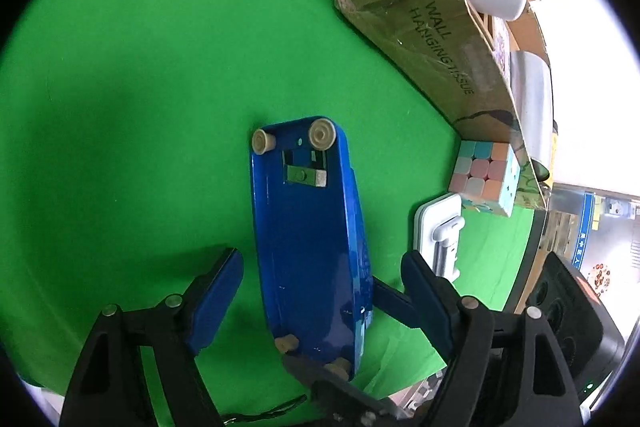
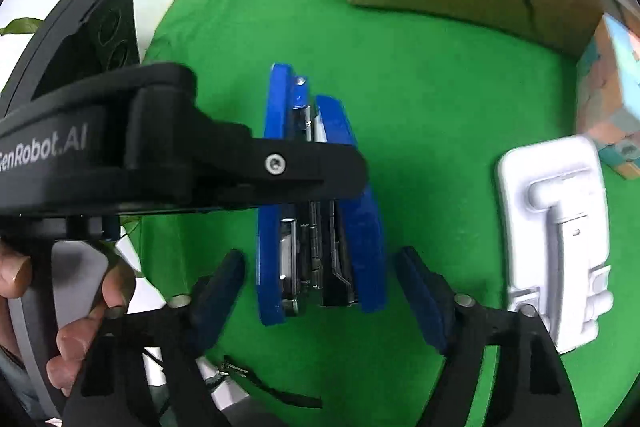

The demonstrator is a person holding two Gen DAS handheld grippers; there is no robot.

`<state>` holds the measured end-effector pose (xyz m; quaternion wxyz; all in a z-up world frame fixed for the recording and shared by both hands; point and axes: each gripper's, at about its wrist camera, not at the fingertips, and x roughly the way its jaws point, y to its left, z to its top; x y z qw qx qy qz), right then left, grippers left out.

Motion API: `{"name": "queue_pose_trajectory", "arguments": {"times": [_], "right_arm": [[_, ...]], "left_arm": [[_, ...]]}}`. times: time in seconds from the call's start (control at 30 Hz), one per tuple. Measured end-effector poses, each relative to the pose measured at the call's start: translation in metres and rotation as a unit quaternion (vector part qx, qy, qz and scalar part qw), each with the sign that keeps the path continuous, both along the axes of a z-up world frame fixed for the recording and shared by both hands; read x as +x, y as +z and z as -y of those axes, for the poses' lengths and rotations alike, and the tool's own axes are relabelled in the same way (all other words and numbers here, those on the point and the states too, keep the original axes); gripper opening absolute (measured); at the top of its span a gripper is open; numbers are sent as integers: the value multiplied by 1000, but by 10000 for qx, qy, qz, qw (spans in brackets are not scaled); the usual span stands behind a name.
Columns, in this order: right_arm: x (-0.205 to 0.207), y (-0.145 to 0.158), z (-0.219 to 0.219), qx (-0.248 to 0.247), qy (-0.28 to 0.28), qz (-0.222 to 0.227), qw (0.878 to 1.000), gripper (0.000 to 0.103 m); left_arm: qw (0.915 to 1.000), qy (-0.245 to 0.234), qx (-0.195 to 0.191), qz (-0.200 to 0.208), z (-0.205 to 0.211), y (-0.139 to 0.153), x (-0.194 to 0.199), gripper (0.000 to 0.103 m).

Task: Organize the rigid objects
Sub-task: 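Grasp the blue stapler with the right tool while the left tool clamps it, then carry the blue stapler over the box with both tools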

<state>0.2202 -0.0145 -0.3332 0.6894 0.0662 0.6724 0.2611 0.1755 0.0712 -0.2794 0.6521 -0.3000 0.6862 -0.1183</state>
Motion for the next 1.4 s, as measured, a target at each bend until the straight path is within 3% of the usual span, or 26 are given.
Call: {"name": "queue_pose_trajectory", "arguments": {"times": [0.03,0.13,0.3,0.37,0.47,0.57,0.67,0.77,0.9,1.03,1.2,1.4], "right_arm": [[0,0,-2,-35,38,-68,10000,53],[2,2,-5,3,115,-253,9996,52],[8,0,7,423,-245,-841,9953,52],[12,-1,13,656,-464,-1095,9907,52],[15,1,19,791,-595,-1223,9875,52],[21,5,23,766,-550,-1243,9877,52],[6,5,17,735,-527,-1259,9879,52],[15,36,13,773,-475,-1019,9906,52],[25,90,23,890,-513,-331,9942,51],[49,136,39,918,-792,311,9921,52],[78,158,58,926,-1157,534,9875,52],[98,162,91,1003,-1518,501,9820,52]], "left_arm": [[10000,25,-36,-30,-3,-1,0,80],[9997,179,-144,-90,-7,-3,0,80],[9997,144,-164,-124,-7,-4,1,80],[9994,156,-254,-196,-5,-5,0,68],[9997,72,-87,-203,-4,-6,-3,55],[9997,6,-67,-220,-5,-4,-7,54],[9997,-189,103,62,5,17,-8,54],[9975,-385,243,542,12,58,-7,54],[9926,-405,256,1119,18,117,8,54],[9869,-546,195,1508,30,154,35,54],[9818,-816,208,1704,54,176,71,54],[9786,-1099,246,1720,82,173,96,54]]}}
